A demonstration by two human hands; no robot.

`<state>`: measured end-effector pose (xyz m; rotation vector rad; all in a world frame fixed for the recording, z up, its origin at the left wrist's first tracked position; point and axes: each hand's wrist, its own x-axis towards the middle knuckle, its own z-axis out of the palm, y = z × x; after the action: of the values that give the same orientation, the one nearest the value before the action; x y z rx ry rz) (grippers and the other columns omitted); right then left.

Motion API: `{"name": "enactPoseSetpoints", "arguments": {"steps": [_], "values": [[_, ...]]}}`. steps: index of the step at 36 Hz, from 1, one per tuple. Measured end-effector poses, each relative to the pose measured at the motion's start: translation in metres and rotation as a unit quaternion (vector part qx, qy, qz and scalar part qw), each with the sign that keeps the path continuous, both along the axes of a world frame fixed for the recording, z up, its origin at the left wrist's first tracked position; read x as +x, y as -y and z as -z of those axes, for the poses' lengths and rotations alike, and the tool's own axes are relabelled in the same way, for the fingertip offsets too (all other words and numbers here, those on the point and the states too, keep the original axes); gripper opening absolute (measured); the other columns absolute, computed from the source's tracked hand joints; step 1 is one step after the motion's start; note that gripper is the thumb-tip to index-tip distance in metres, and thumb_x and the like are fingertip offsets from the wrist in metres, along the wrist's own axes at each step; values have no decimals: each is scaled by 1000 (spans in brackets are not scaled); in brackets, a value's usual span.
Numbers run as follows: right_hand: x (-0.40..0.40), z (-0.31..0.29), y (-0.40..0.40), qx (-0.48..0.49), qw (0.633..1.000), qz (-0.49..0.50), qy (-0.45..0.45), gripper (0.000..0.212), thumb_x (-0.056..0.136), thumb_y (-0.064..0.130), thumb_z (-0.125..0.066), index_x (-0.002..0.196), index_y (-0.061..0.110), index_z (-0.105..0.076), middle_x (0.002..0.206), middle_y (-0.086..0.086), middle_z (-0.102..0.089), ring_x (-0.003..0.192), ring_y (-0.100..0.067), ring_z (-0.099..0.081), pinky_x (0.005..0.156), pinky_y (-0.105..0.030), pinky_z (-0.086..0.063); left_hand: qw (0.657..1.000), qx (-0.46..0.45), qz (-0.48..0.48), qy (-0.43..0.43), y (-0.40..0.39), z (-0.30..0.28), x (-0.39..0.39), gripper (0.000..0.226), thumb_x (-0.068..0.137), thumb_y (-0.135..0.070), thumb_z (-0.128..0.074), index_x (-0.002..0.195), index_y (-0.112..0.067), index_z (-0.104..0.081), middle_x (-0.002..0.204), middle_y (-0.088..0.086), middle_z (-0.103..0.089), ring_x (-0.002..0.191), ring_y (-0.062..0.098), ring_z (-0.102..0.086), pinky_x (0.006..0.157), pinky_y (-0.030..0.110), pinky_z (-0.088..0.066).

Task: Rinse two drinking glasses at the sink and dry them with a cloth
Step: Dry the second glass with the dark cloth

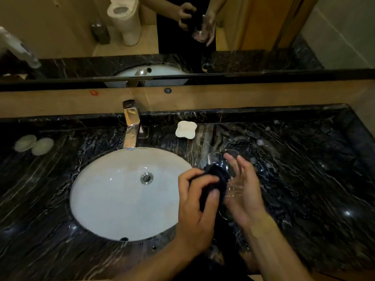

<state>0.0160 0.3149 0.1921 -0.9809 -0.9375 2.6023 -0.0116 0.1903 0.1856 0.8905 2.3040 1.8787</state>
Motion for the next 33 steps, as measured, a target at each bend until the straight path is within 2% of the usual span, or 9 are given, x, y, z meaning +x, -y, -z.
{"name": "enactPoseSetpoints", "arguments": {"steps": [3,7,11,15,20,22,25,29,33], "values": [[2,-3,0,-19,999,-26,-28,50,82,54,-63,119,20,-62,102,-19,-69,84,-29,-67,76,-41,-54,1000,1,0,-7,5,4,3,20,93,-26,-52,111,-32,-59,120,-7,-43,121,6,-48,101,12,-35],[6,4,2,8,995,-91,-30,87,72,47,-85,134,3,-45,128,-26,-59,109,-37,-57,87,-47,-52,999,20,-36,33,-5,-6,-16,17,92,-30,-52,106,-38,-58,119,1,-47,115,1,-48,97,9,-36],[9,5,6,42,991,-123,-26,59,73,24,-81,126,12,-59,115,-13,-69,91,-34,-69,85,-50,-55,991,32,-76,107,-19,-14,-48,17,90,-35,-53,106,-39,-59,116,3,-53,110,7,-54,97,23,-44],[5,-3,8,80,994,-73,-28,64,83,11,-73,140,30,-49,121,-13,-72,97,-33,-70,87,-45,-58,967,51,-43,247,-22,-14,-56,17,89,-29,-57,100,-38,-65,119,8,-60,112,22,-60,100,50,-50],[5,-3,17,146,989,9,-16,84,71,11,-82,140,39,-45,122,-11,-69,109,-28,-69,94,-43,-55,942,55,-77,322,-16,-10,-44,14,92,-24,-60,98,-34,-67,116,8,-63,110,27,-63,96,47,-53],[6,-1,19,189,980,48,-29,90,66,6,-81,140,40,-44,124,-9,-66,109,-23,-69,89,-38,-56,917,75,-106,377,-12,-6,-41,19,98,-13,-57,99,-28,-67,111,7,-68,104,28,-66,88,42,-55],[4,-1,20,217,970,76,-78,87,66,1,-76,141,34,-45,124,-6,-63,115,-23,-64,95,-35,-52,840,151,-98,511,-11,-6,-31,16,100,-12,-51,107,-18,-65,103,13,-72,90,26,-69,79,39,-56],[1,-1,27,305,943,70,-110,81,60,10,-81,134,24,-48,121,1,-64,116,-22,-61,101,-36,-49,729,263,-84,626,-17,-7,-10,40,91,-18,-55,130,-8,-58,120,25,-67,108,37,-66,100,49,-51],[-1,-1,15,365,923,66,-100,73,61,13,-80,126,25,-50,122,2,-63,114,-23,-61,102,-38,-48,680,266,-32,683,-7,-5,10,41,94,-16,-51,132,-5,-59,127,28,-63,120,42,-60,110,56,-41]]}}
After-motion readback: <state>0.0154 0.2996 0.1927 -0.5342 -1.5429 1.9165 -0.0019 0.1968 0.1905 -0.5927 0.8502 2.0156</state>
